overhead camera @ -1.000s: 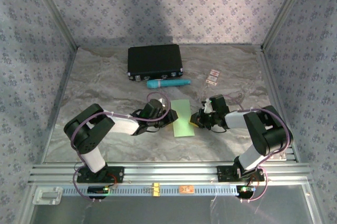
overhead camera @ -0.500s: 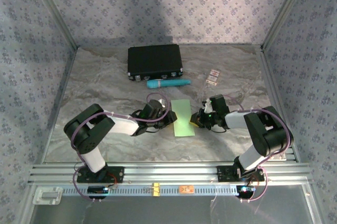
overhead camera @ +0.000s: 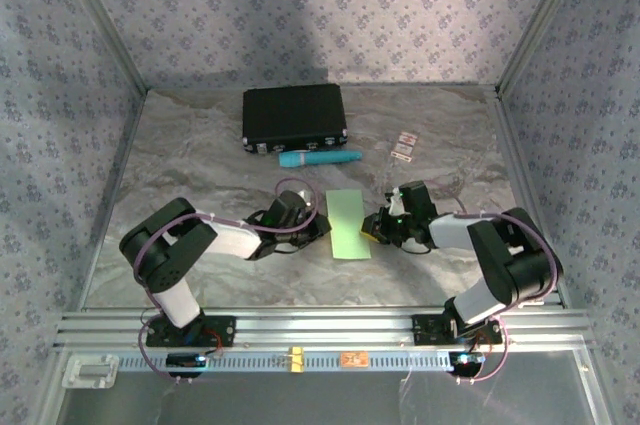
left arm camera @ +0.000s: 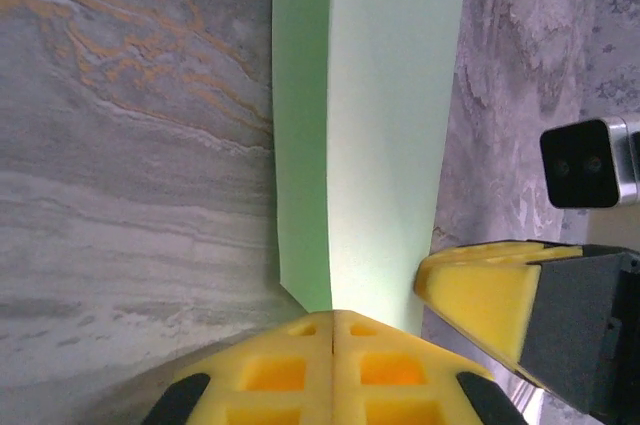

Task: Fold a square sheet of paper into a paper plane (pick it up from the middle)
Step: Third fold the triangle at the center of the table.

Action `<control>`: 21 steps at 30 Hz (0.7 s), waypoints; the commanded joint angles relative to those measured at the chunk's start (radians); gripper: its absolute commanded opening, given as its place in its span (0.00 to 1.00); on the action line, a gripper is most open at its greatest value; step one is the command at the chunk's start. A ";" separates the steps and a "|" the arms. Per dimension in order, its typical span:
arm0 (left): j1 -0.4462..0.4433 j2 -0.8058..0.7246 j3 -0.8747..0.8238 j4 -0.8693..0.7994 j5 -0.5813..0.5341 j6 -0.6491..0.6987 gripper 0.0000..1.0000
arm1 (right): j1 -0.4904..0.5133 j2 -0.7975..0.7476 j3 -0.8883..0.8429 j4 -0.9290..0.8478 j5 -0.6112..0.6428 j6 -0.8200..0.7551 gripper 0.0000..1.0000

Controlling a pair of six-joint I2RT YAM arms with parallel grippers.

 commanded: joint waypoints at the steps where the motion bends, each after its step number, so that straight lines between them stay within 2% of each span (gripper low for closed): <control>1: 0.026 -0.043 -0.007 0.023 0.030 -0.015 0.05 | 0.008 -0.068 -0.001 -0.043 0.029 -0.042 0.19; 5: 0.052 -0.068 0.000 -0.034 0.085 -0.020 0.05 | 0.040 -0.186 0.016 -0.144 0.121 -0.133 0.30; 11: 0.085 -0.117 0.007 -0.138 0.105 -0.031 0.05 | 0.166 -0.387 0.037 -0.270 0.298 -0.325 0.49; 15: 0.097 -0.135 0.019 -0.171 0.119 -0.035 0.05 | 0.337 -0.494 0.030 -0.281 0.500 -0.495 0.51; 21: 0.100 -0.139 0.040 -0.225 0.129 -0.010 0.05 | 0.607 -0.510 -0.042 -0.121 0.766 -0.807 0.58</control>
